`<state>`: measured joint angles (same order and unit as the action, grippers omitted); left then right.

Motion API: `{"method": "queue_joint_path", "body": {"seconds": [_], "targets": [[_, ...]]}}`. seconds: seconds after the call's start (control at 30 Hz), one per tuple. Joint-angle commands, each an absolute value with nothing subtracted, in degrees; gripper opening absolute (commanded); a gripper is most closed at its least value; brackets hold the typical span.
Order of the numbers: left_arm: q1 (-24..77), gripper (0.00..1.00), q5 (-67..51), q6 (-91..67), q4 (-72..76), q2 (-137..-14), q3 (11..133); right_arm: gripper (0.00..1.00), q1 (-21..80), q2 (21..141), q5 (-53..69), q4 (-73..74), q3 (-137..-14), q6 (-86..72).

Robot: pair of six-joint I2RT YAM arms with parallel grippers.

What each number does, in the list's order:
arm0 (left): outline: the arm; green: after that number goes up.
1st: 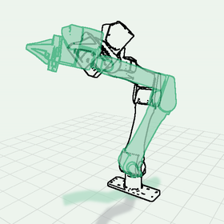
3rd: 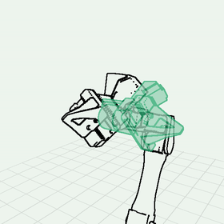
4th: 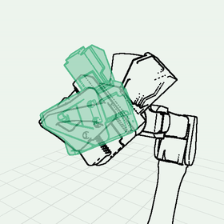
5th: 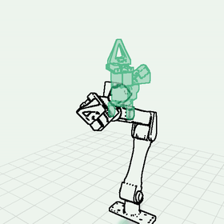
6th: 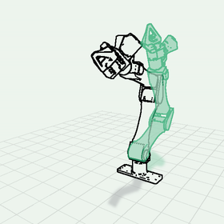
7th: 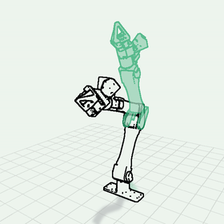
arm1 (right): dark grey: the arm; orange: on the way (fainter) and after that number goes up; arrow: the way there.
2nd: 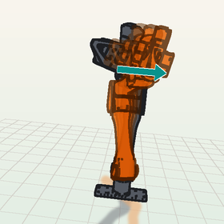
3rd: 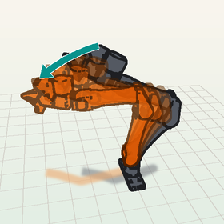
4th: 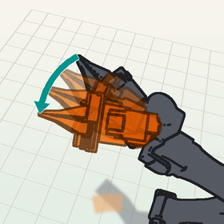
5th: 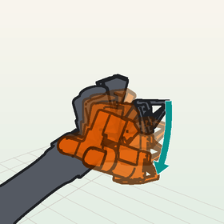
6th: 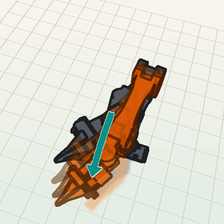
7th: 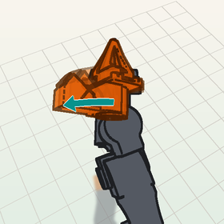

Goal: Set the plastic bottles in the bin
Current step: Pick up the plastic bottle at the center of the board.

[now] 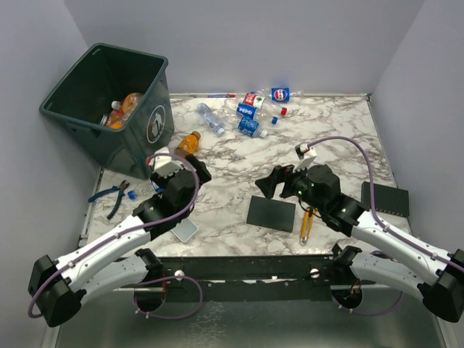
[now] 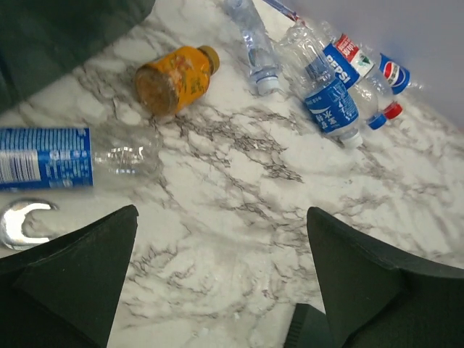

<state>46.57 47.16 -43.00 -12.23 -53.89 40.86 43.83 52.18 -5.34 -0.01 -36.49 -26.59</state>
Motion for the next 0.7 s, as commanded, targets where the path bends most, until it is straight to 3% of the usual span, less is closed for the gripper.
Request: {"method": "queue_joint_path", "body": {"seconds": [0.0, 0.2, 0.33, 0.67], "targets": [[44.65, 0.99, 51.2, -69.87, -7.84, -47.81, 32.28, 0.99, 44.16, 53.17, -3.38, -2.05, -37.43, -27.86], [38.83, 0.99, 50.81, -87.05, -21.1, -57.07, 37.08, 0.99, 44.21, 52.36, -3.14, -1.37, -36.7, -27.89], [32.34, 0.99, 43.91, -95.0, -30.74, -68.34, 42.65, 0.99, 44.21, 51.56, -2.87, -0.82, -36.61, -27.97], [29.81, 0.99, 46.32, -104.69, -29.54, -77.16, 41.7, 0.99, 44.17, 49.49, -2.95, 1.87, -36.16, -27.36]]}}
